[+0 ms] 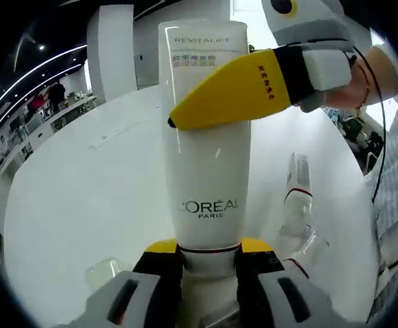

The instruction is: Arrange the skincare products in the storage area until every visible bottle or jar stands upright without overlapping.

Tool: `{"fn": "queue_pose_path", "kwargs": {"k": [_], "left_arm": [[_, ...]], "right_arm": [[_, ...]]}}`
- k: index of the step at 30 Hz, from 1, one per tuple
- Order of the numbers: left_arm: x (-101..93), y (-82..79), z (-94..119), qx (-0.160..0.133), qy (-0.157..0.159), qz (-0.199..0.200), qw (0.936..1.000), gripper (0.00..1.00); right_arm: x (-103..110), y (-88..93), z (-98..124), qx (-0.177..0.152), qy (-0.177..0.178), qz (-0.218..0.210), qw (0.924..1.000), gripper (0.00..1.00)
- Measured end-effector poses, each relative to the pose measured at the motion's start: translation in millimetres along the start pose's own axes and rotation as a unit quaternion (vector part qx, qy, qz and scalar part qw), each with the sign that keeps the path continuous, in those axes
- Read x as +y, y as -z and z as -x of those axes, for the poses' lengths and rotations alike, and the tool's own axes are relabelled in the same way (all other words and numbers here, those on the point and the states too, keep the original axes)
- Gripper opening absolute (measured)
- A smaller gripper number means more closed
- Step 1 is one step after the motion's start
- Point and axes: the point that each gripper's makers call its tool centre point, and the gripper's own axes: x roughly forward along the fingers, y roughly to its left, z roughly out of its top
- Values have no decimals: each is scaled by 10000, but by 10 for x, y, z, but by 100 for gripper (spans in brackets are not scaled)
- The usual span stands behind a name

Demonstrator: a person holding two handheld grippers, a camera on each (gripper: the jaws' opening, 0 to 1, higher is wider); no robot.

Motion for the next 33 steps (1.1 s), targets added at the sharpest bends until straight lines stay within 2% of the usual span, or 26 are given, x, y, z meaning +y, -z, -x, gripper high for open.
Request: {"fn": "queue_pose_path", "kwargs": {"k": [1, 4, 10, 13, 15, 16, 17, 18, 19, 22, 25, 27, 30, 33], "left_arm": [[1, -10, -5, -26, -25, 18, 10000, 29], [1, -18, -10, -52, -63, 42, 10000, 29], [13, -21, -2, -61, -288, 205, 9994, 30], [-7, -16, 39, -104, -313, 434, 9985, 31], [-18, -80, 74, -364, -281, 634, 9969, 34], [-7, -190, 137, -787, -264, 885, 9926, 36], [-13, -255, 183, -1037, -207, 985, 9895, 37], [-17, -268, 197, -1094, -184, 1019, 9886, 38], [-26, -300, 249, -1274, -137, 1193, 9846, 38], [-29, -272, 278, -1218, -222, 1183, 9852, 38], [-29, -285, 306, -1260, -321, 1141, 9849, 38], [-36, -290, 312, -1300, -326, 1192, 9838, 35], [-36, -279, 311, -1341, -440, 1361, 9806, 35], [-45, -277, 328, -1380, -670, 1409, 9781, 34]], "right_arm": [[52, -9, -6, 57, -24, 306, 9995, 18], [137, -29, -32, 101, -64, 779, 9969, 18], [245, -24, -56, 198, -136, 1195, 9925, 17], [369, -11, -81, 229, -269, 1159, 9926, 16], [411, 0, -92, 257, -304, 1165, 9924, 15], [475, 29, -100, 305, -427, 1157, 9919, 15], [504, 52, -100, 314, -496, 1125, 9919, 15], [522, 62, -99, 317, -542, 1123, 9917, 14], [504, 54, -91, 268, -419, 1331, 9899, 14], [482, 54, -91, 261, -467, 1154, 9919, 14], [494, 57, -89, 237, -538, 1184, 9912, 15], [493, 59, -92, 221, -591, 1111, 9918, 15], [505, 64, -95, 195, -705, 742, 9946, 16], [478, 66, -95, 187, -742, 791, 9939, 17]]}}
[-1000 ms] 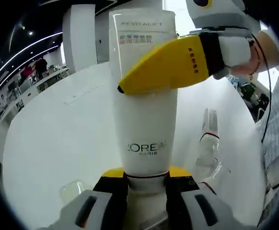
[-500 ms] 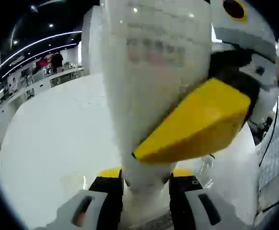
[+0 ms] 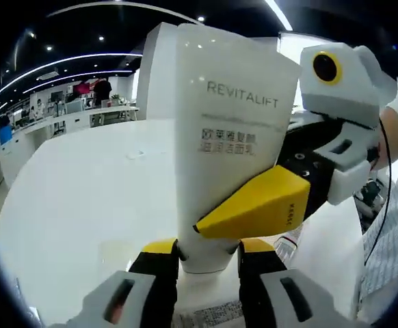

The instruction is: Arrange the skincare products in the storage area until every visible bottle or jar stands upright without overlapping.

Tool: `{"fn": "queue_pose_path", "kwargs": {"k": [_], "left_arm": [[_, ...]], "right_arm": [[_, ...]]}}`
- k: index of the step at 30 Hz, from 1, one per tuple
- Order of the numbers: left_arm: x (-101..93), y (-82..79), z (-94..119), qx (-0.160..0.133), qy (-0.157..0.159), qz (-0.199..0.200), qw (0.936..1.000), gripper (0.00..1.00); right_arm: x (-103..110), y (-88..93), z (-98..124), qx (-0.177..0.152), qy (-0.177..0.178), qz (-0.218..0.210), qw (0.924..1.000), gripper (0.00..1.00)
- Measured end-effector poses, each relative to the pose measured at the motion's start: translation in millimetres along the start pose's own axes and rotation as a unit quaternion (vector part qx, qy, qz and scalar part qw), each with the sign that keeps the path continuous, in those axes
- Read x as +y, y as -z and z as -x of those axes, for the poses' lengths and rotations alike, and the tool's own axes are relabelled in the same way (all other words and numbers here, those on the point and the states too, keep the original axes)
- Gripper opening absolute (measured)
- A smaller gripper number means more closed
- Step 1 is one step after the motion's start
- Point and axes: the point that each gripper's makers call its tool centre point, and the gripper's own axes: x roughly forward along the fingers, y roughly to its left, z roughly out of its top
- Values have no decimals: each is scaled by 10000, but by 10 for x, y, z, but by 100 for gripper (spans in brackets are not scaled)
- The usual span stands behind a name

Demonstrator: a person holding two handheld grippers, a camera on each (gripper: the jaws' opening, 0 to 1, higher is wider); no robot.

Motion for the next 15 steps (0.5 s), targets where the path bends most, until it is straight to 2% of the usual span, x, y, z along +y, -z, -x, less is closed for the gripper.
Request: {"fn": "queue_pose_path", "kwargs": {"k": [4, 7, 8, 12, 15], "left_arm": [[7, -6, -3, -76, -120, 223, 9997, 34], [-2, 3, 11, -144, -403, 118, 9990, 34], [-17, 16, 14, -149, -438, 73, 9989, 34], [-8, 28, 26, -219, -458, 221, 9985, 34], [6, 62, 22, -146, -444, 400, 9981, 33]], "right_arm": [[12, 33, -26, 44, -96, -3, 9999, 18], [15, 194, -44, 365, -160, -53, 9992, 19], [6, 184, -43, 317, -176, -45, 9993, 20], [0, 212, -39, 332, -242, -148, 9990, 22], [-18, 286, -55, 432, -246, -293, 9983, 23]]}}
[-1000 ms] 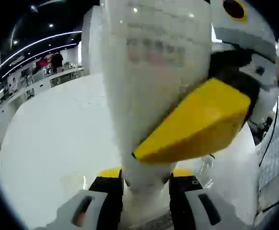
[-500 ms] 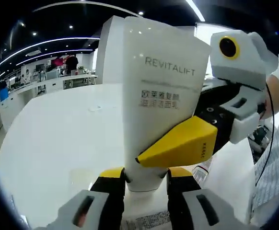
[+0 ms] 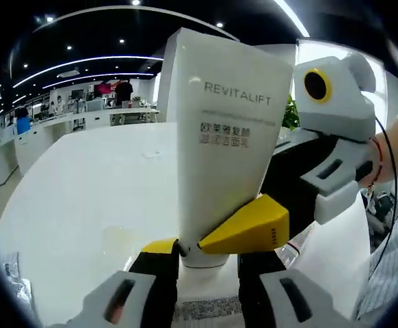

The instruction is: Arrange the skincare products in the storage area until every visible bottle or jar stands upright without overlapping.

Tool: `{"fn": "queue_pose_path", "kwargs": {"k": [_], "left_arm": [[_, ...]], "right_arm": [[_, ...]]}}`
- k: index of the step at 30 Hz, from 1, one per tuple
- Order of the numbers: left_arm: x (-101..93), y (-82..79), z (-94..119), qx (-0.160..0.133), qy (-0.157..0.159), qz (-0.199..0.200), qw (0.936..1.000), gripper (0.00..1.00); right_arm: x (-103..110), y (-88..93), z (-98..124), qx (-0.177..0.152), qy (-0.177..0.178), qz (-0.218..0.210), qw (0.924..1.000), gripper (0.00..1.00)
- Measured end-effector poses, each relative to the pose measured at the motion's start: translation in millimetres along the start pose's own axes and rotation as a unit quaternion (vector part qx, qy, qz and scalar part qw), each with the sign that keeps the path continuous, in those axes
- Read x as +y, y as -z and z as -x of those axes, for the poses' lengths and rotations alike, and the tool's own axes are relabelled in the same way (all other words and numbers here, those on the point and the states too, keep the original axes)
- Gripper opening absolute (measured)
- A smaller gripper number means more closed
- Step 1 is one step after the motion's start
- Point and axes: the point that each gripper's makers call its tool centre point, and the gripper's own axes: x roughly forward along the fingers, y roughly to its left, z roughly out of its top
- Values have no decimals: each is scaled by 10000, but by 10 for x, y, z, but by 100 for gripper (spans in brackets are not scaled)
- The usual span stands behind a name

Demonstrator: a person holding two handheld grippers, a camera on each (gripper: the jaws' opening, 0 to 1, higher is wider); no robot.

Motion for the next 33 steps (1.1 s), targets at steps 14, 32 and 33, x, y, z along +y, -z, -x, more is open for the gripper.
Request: {"fn": "queue_pose_path", "kwargs": {"k": [14, 32, 33], "left_arm": [[210, 22, 368, 112, -419, -261, 9987, 34], [573, 72, 1158, -472, -1425, 240, 9884, 34], [575, 79, 1172, -526, -1442, 283, 9877, 34]], "right_arm": [[-32, 136, -82, 12, 90, -95, 9999, 21], [-66, 154, -46, 5, -201, 593, 9980, 19], [-98, 158, -28, 3, -163, 562, 9983, 19]]}}
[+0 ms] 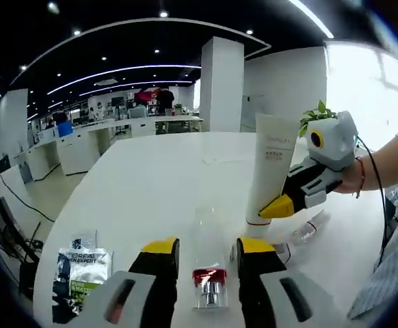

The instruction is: Arrange the skincare products in the storage area until every visible bottle or jar stands upright without overlapping.

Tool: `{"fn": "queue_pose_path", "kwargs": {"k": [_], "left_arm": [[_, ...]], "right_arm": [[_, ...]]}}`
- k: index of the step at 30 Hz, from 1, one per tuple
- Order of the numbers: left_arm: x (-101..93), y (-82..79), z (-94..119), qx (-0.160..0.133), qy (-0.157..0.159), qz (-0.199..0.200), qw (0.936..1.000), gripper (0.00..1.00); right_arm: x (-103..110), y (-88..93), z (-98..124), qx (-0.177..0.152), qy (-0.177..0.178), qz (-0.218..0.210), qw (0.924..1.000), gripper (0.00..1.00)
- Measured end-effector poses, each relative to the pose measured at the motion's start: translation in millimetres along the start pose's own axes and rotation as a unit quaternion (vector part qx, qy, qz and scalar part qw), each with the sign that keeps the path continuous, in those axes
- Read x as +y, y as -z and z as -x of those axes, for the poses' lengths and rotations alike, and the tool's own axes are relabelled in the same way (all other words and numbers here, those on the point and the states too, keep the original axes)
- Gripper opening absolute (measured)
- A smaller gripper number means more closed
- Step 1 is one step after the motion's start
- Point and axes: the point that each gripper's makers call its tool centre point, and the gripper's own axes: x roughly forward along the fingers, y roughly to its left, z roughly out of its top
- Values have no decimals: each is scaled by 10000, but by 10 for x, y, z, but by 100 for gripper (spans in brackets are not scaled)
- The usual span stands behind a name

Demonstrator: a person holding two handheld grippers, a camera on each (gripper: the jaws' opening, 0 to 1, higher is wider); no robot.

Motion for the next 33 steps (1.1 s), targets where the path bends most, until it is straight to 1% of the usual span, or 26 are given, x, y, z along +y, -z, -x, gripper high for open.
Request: {"fn": "queue_pose_path", "kwargs": {"k": [3, 8, 10, 13, 15, 17, 19, 24, 25, 26, 30, 32, 33], "left_arm": [[12, 22, 50, -208, -17, 234, 9995, 34], [92, 108, 111, -290, -100, 410, 9987, 34], [119, 133, 124, -303, -118, 403, 9987, 34], [156, 169, 125, -252, -118, 370, 9989, 34], [162, 166, 135, -249, -92, 341, 9991, 34], [145, 143, 160, -293, -13, 319, 9991, 34], [149, 140, 173, -291, 8, 273, 9992, 34], [199, 147, 239, -271, -22, 323, 9991, 34], [204, 146, 265, -277, -31, 341, 9990, 34], [213, 144, 290, -290, -56, 372, 9989, 34], [190, 175, 348, -287, -25, 338, 9990, 34], [186, 218, 373, -267, -19, 308, 9992, 34], [190, 238, 383, -265, -29, 311, 9992, 34]], "right_arm": [[-62, 21, 49, -28, 21, 2, 10000, 19], [-119, 64, 143, -34, 54, 63, 10000, 19], [-146, 83, 186, -46, 57, 68, 10000, 19], [-201, 109, 253, -89, 138, -40, 9999, 19], [-231, 128, 298, -132, 167, -131, 9997, 19], [-237, 140, 320, -133, 181, -133, 9997, 19], [-227, 143, 323, -136, 168, -129, 9997, 19], [-232, 147, 317, -163, 160, -218, 9995, 20], [-238, 149, 317, -147, 200, -276, 9993, 20], [-245, 150, 315, -110, 288, -436, 9986, 21], [-246, 160, 314, -24, 409, -507, 9979, 21], [-256, 224, 323, 143, 495, -583, 9970, 23], [-252, 286, 325, 302, 509, -589, 9965, 24]]}}
